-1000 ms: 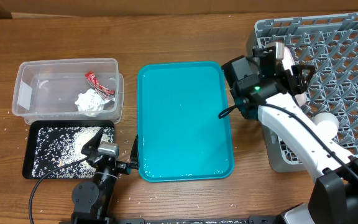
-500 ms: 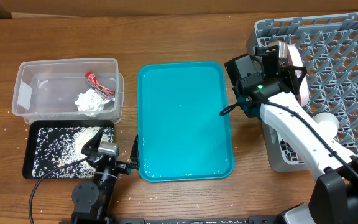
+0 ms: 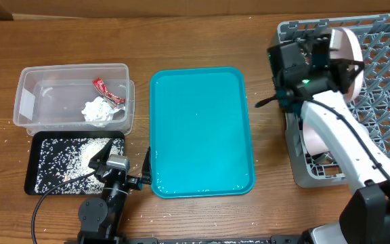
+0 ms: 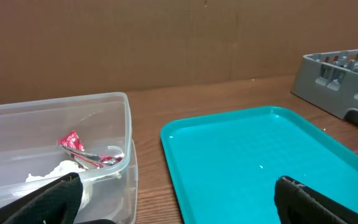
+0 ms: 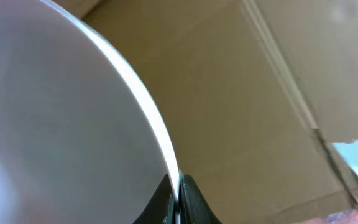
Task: Sort waste into correct bins and load items into the dishwasher
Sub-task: 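Carry the white plate to the dish rack and stand it upright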
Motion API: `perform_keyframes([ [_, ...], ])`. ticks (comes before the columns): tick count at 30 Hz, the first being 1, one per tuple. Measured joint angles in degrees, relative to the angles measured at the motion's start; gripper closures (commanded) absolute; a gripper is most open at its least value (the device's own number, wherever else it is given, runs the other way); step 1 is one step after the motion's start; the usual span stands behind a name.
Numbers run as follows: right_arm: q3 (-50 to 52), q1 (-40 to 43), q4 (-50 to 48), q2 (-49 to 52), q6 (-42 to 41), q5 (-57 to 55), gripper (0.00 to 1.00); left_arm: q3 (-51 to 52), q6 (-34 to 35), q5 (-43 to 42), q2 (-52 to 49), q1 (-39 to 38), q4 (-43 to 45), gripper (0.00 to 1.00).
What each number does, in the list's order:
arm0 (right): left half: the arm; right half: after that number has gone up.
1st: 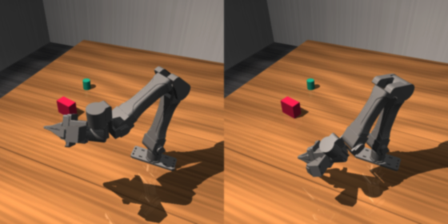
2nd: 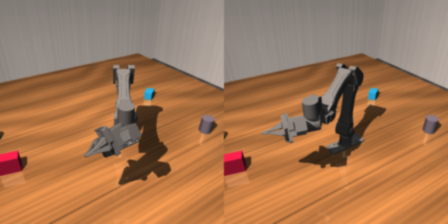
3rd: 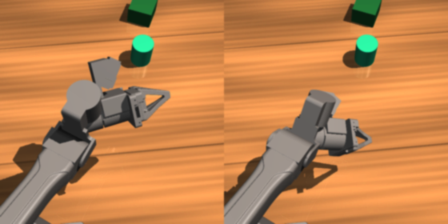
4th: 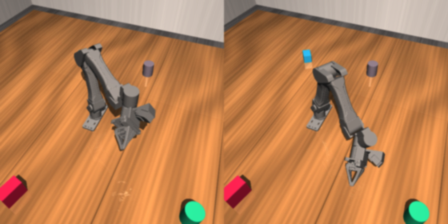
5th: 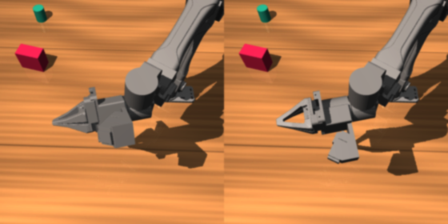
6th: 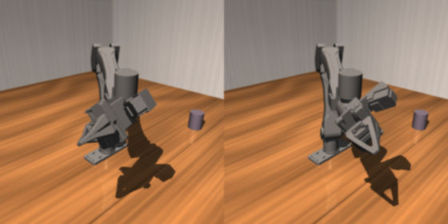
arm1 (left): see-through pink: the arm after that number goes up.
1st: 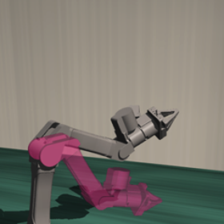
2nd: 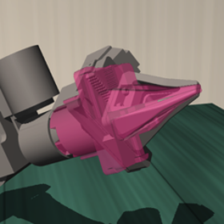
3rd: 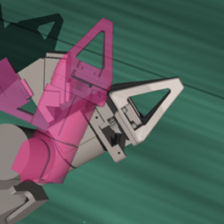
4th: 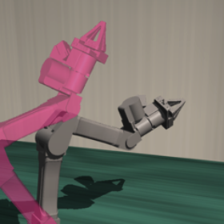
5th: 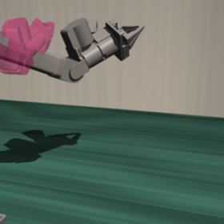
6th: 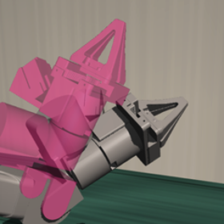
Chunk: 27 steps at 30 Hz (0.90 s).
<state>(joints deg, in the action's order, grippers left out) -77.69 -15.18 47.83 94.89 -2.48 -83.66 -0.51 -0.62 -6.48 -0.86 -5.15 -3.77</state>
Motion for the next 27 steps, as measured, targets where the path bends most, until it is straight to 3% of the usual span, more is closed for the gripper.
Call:
perform_keyframes([
  [5,0.0,3.4,0.6,0.0,0.2,8.3,0.95,0.0,0.0,0.0,0.0,0.0,0.0,0.00],
  [16,1.4,6.6,-5.8,0.0,1.0,6.1,0.95,0.0,0.0,0.0,0.0,0.0,0.0,0.00],
  [22,1.5,6.9,-4.7,0.1,1.2,8.5,0.94,0.0,0.0,0.0,0.0,0.0,0.0,0.00],
  [27,4.2,6.9,-4.7,2.2,1.2,8.9,0.86,0.0,0.0,0.0,0.0,0.0,0.0,0.00],
])
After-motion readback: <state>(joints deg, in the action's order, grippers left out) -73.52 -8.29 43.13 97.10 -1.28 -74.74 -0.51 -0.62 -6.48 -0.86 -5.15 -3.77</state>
